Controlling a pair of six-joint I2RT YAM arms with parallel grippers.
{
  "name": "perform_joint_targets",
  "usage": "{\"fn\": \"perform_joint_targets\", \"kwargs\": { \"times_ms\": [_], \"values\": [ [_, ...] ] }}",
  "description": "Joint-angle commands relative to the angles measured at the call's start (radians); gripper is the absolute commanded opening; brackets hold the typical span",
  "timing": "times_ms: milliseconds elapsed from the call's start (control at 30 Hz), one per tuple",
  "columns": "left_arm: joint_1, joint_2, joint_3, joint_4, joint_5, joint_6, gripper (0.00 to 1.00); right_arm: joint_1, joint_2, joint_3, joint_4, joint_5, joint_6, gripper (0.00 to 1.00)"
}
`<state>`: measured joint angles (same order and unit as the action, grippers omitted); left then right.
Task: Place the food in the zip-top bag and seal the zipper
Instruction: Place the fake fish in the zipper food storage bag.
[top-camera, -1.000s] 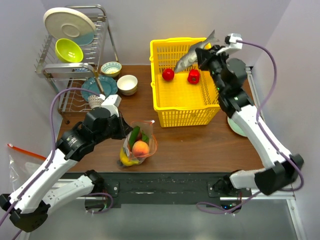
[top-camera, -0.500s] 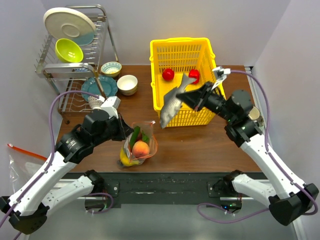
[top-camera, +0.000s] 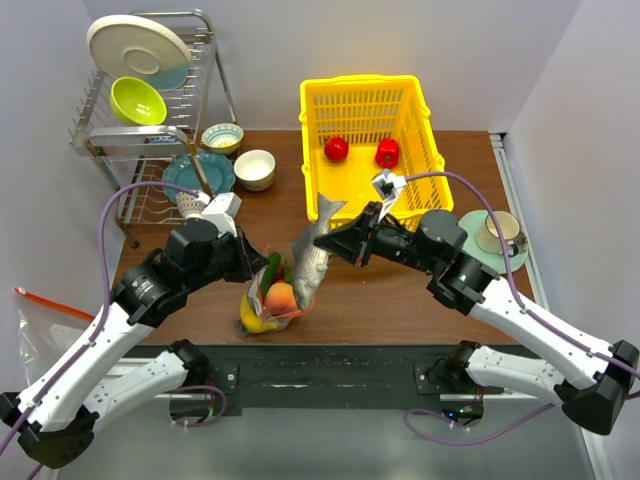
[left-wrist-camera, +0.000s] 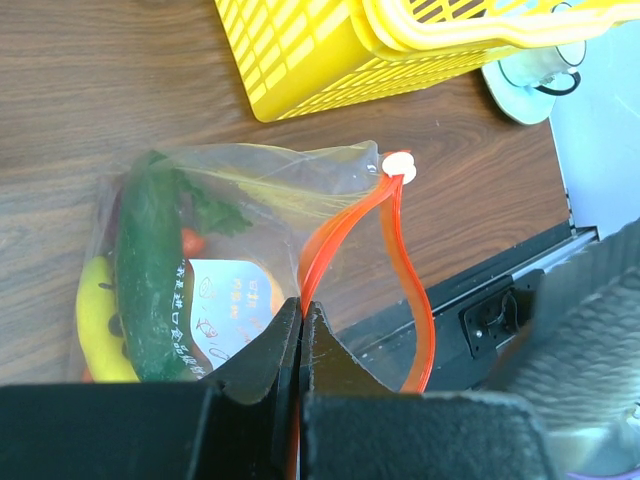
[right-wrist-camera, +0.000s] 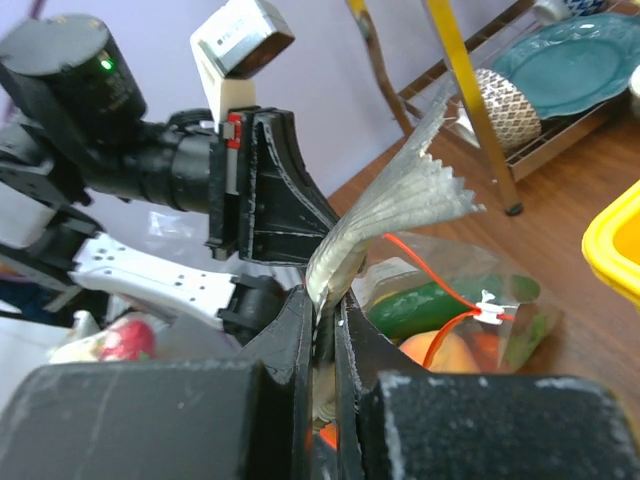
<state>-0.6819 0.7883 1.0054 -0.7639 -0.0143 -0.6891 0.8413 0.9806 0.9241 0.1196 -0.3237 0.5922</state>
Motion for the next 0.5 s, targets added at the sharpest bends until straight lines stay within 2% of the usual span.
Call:
{"fn": "perform_joint_targets", "kwargs": {
  "times_ms": [0, 233, 467],
  "values": [
    [-0.002, 0.002, 0.022, 0.043, 0.031, -0.016, 0.00, 0.097, 0.006, -0.019, 0.080, 0.193, -0.147, 0.00],
    [-0.002, 0.008, 0.029, 0.048, 0.034, -0.024, 0.00, 0.245, 0.036, -0.022, 0.127, 0.316, -0.437, 0.00],
    [-0.002, 0.025, 0.050, 0.043, 0.034, -0.020, 0.00, 0.274, 0.056, -0.102, 0.280, 0.322, -0.660, 0.00]
  ]
}}
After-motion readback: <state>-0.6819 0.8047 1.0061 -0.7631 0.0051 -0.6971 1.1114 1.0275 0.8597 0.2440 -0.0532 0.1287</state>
